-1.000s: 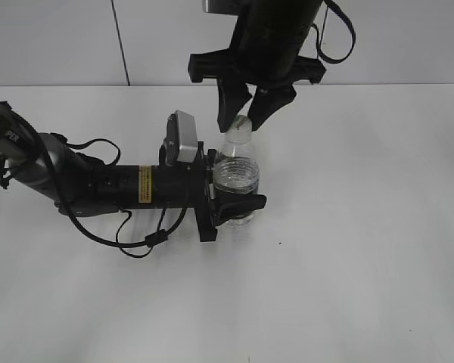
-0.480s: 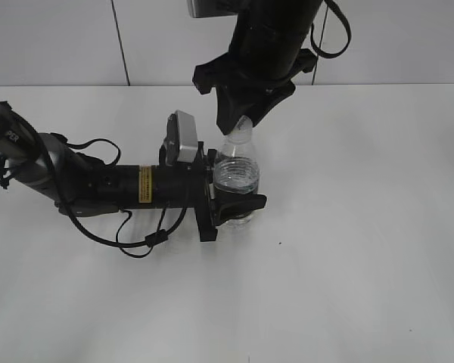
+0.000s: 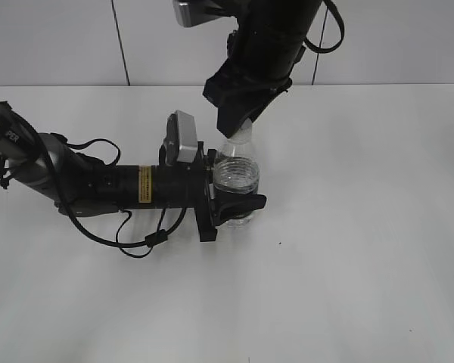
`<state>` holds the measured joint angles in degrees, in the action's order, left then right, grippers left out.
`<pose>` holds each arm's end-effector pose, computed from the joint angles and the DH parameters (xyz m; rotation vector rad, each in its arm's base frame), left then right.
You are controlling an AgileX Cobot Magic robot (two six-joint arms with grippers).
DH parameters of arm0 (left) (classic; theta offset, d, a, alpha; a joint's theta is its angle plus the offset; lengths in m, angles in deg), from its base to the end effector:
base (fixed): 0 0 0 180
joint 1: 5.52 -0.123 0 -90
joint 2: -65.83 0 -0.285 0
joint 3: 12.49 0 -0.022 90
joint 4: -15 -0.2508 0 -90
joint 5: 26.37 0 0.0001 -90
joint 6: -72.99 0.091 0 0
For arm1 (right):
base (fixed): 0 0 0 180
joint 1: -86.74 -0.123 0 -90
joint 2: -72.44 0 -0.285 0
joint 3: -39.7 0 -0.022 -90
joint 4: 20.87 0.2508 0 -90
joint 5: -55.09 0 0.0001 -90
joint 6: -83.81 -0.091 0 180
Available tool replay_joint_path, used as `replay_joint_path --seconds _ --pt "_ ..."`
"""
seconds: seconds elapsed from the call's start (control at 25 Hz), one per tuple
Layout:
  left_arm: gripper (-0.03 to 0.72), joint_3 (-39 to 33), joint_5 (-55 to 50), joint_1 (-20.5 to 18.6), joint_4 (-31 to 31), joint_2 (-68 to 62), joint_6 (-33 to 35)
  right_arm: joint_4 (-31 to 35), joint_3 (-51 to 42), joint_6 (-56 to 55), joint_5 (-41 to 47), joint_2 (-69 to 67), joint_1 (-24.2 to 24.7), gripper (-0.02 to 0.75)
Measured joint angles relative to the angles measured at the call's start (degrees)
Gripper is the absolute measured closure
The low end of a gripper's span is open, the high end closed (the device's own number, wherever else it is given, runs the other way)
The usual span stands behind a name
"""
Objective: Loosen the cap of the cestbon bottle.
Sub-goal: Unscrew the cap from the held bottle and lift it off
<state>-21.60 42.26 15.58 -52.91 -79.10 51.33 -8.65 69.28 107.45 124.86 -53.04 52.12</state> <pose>0.3505 -0.2194 0.0549 1.2551 1.3705 -0.9978 0.3516 0.2647 0.2649 -1.3469 2.5619 0.3375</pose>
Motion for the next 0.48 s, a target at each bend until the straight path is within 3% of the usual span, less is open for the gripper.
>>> replay_joint_path --seconds 0.48 --pt "0.286 0.1 0.1 0.0 -0.5 0.0 0.1 0.7 0.0 19.6 0.0 0.0 0.0 0.439"
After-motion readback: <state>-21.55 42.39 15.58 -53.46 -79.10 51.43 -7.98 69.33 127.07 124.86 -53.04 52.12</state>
